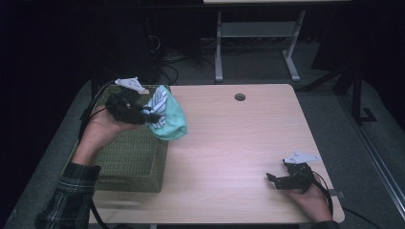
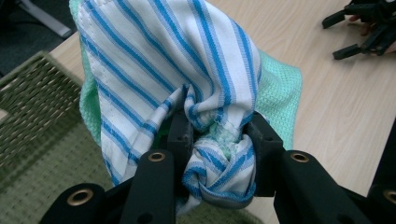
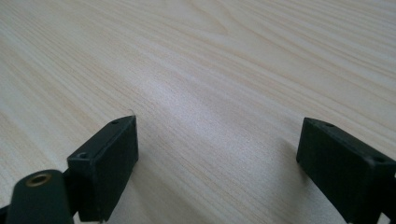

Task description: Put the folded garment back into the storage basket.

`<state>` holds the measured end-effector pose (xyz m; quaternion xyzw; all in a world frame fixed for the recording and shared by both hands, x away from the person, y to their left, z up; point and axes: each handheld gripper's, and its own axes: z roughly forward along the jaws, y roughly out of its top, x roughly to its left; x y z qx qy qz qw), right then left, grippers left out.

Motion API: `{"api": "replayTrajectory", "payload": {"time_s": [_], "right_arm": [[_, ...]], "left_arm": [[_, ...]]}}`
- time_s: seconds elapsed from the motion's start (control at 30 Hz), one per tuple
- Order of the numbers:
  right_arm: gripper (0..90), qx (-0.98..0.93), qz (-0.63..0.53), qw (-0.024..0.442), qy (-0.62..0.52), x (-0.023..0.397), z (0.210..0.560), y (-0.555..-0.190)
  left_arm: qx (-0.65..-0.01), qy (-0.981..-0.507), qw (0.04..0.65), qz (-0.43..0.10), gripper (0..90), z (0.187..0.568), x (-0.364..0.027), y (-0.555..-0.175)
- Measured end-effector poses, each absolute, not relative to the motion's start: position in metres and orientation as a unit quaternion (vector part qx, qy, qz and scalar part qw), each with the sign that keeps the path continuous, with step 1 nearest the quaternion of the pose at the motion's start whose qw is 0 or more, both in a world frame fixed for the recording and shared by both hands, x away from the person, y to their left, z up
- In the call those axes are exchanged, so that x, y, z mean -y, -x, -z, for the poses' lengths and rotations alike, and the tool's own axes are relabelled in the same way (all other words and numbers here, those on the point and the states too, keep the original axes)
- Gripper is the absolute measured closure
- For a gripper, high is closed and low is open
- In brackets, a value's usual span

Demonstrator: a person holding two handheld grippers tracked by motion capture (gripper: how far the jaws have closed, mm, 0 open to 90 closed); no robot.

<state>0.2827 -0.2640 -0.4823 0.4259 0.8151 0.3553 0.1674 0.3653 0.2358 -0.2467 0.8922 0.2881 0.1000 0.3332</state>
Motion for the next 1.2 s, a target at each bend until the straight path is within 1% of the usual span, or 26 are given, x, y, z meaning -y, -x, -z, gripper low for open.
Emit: {"api": "replayTrajectory", "payload": {"time_s": [0.63, 0.93, 1.2], "right_arm": [[12.2, -0.815, -0.355, 0.167, -0.426, 0.264, 0.482, -0.283], [12.2, -0.815, -0.355, 0.168, -0.426, 0.264, 0.482, -0.283], [12.2, -0.815, -0.355, 0.167, -0.426, 0.264, 0.482, -0.283]], "left_arm": [[-0.361, -0.865, 0.33, -0.111, 66.9, 0.265, -0.289, -0.365], [-0.391, -0.856, 0.32, -0.109, 66.9, 0.284, -0.311, -0.366], [-0.411, -0.849, 0.316, -0.1, 66.8, 0.302, -0.323, -0.368]]}}
